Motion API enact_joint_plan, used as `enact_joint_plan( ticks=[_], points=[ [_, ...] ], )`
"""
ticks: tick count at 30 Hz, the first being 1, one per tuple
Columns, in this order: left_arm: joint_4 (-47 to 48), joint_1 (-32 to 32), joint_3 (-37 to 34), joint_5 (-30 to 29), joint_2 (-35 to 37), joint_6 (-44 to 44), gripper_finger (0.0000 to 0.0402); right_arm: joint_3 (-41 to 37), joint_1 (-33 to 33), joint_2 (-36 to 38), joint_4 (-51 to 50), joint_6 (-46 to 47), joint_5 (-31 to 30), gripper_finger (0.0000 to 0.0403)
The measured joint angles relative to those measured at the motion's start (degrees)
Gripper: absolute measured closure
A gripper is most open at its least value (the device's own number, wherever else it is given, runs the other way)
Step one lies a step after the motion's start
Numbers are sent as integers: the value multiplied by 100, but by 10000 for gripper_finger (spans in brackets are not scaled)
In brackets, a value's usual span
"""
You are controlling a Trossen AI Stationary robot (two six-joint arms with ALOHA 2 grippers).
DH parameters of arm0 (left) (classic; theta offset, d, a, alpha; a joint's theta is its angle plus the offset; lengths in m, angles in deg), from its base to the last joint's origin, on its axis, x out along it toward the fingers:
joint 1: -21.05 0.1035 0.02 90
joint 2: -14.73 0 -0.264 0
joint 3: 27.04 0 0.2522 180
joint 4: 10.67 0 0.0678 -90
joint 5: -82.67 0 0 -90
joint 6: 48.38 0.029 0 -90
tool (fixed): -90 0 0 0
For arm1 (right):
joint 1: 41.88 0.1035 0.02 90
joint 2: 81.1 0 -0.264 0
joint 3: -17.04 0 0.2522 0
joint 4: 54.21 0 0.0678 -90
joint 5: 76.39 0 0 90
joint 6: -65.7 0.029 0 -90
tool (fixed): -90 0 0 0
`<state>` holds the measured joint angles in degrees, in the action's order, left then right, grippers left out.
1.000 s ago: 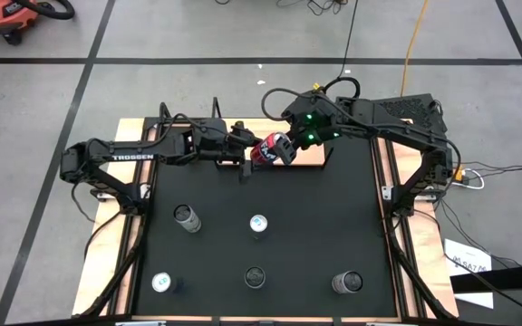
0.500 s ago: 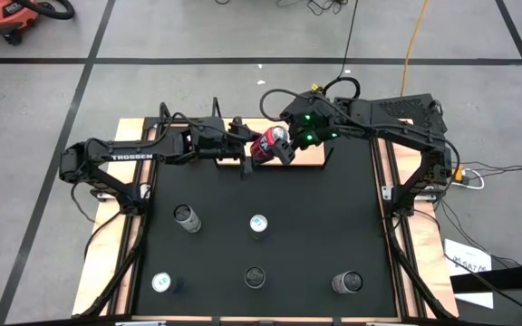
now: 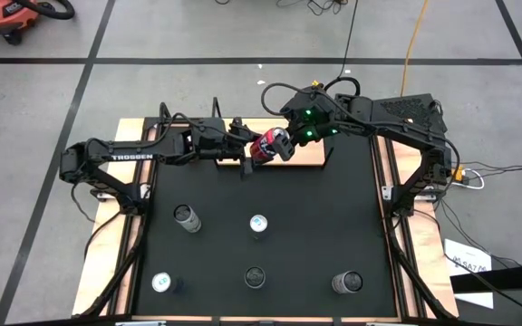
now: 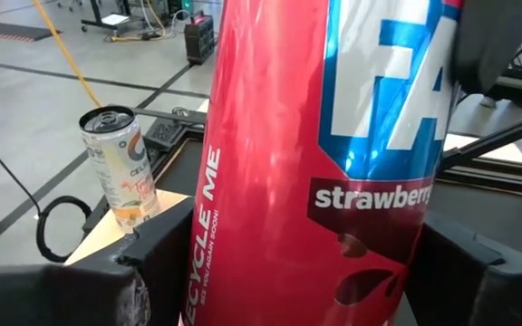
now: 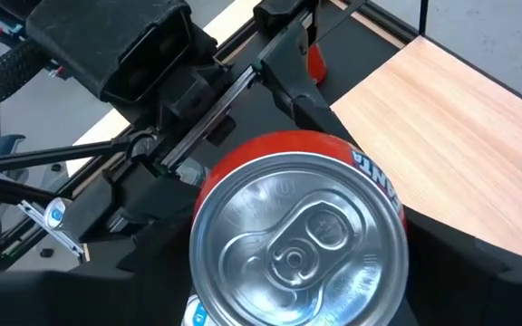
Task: Place canned beverage on shelf
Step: Put the bottom red soda can on the shelf
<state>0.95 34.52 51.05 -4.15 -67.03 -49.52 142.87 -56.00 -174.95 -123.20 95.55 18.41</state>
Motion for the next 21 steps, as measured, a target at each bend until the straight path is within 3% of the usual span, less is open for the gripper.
enact_joint_plan(
  ticks=[9,15,21],
  points=[
    [507,187,7,-149,71,-454,11,-7,-344,-193,-290,-249,-71,108],
    [1283,271,4,-111,332,-451,15,-5,-796,-283,-514,-1013,-45,109],
    [1377,267,9,-401,762,-277,16,4,-1360,-647,-539,-2001,-221,109]
  ],
)
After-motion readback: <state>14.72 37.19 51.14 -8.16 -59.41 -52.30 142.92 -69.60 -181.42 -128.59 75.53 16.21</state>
